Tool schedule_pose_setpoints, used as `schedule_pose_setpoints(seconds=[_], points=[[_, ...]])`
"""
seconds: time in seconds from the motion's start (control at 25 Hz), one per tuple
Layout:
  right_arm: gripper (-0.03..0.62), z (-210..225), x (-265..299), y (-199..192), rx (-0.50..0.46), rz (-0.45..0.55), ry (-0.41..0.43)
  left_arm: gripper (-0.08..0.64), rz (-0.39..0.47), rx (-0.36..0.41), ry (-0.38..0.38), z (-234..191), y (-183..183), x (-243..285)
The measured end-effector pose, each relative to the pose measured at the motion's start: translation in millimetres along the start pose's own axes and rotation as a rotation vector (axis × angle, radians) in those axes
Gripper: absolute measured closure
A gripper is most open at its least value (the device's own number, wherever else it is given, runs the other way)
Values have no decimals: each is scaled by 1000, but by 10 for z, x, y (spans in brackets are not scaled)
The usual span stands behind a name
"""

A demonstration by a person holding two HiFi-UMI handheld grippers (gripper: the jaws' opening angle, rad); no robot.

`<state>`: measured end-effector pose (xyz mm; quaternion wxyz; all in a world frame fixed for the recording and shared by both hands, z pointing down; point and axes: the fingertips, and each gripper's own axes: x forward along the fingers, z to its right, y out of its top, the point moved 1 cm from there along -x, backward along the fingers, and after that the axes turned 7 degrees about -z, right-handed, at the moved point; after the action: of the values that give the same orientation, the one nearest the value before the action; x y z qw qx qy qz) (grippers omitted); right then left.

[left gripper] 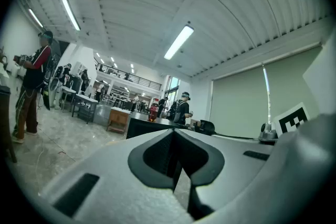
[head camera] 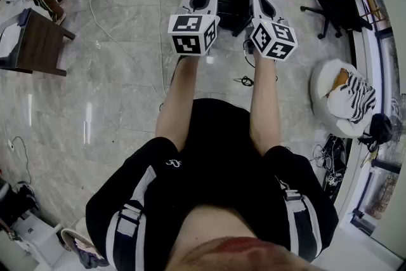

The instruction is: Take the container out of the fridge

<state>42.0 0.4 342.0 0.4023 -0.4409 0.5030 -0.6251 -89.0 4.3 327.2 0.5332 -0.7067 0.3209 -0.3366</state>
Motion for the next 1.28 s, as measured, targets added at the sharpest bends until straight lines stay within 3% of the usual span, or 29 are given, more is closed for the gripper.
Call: schedule_pose_setpoints(seconds=[0.2,0.36,0.64,0.8,1.2,1.28], points=[[580,-47,93,-25,14,13,-20,552,-21,-8,3,-206,-73,14],[580,-94,71,-24,53,87,-32,552,-39,-32,6,-320,-149,-27],[580,-33,153,-246,70,37,-88,552,-85,-77,6,-473,-406,-7],[580,-31,248,-255,58,22,-80,552,-95,-125,23,-606,-483,36],[580,445,660,-57,86,78,-105,552,-95,-91,32,-731,-352,569],[580,508,790,1,55,82,-87,552,-112,-85,47,-796,-376,716]])
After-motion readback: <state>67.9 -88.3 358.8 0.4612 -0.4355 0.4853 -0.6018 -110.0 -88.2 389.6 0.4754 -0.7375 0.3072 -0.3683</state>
